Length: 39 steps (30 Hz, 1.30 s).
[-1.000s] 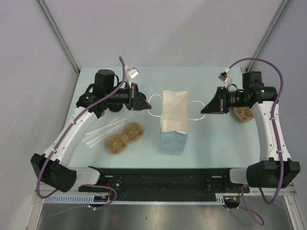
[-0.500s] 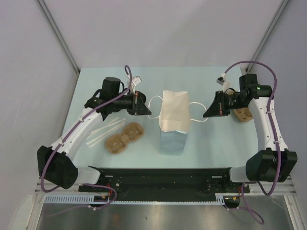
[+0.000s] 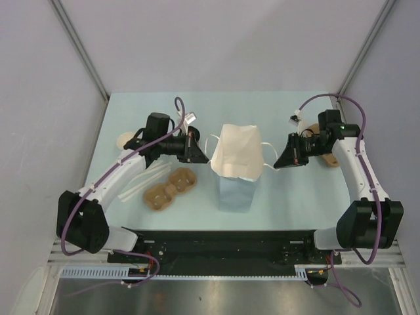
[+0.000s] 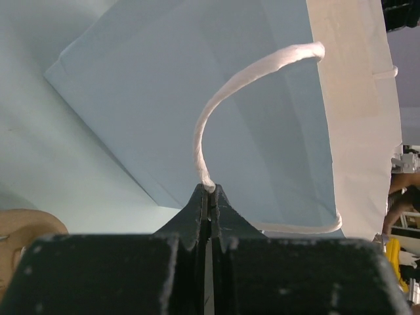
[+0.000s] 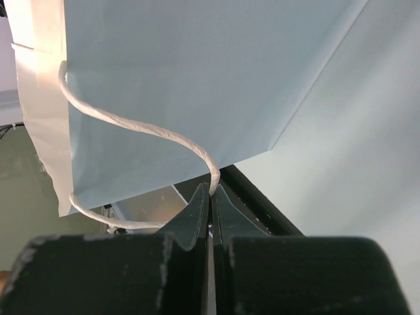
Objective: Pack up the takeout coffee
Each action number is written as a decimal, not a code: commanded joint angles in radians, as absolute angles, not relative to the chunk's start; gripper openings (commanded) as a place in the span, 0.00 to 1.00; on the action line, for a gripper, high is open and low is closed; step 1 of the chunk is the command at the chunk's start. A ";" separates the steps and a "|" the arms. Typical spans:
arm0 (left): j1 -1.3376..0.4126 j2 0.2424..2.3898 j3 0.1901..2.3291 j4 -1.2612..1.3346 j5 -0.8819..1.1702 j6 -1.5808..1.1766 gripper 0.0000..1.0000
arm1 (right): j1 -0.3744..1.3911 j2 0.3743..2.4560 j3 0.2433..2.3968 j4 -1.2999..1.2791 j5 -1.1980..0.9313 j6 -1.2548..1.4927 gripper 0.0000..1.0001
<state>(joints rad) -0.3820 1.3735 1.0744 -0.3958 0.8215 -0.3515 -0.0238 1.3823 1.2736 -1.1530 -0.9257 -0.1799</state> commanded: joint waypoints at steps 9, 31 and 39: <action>-0.428 1.417 1.020 -0.291 0.865 -0.406 0.00 | 0.044 1.397 1.212 -1.017 -0.905 -0.118 0.00; -0.460 1.450 0.991 -0.255 0.868 -0.437 0.00 | 0.089 1.425 1.163 -0.899 -0.893 -0.052 0.00; -0.462 1.447 0.991 -0.256 0.865 -0.434 0.00 | 0.104 1.420 1.163 -0.881 -0.897 -0.031 0.00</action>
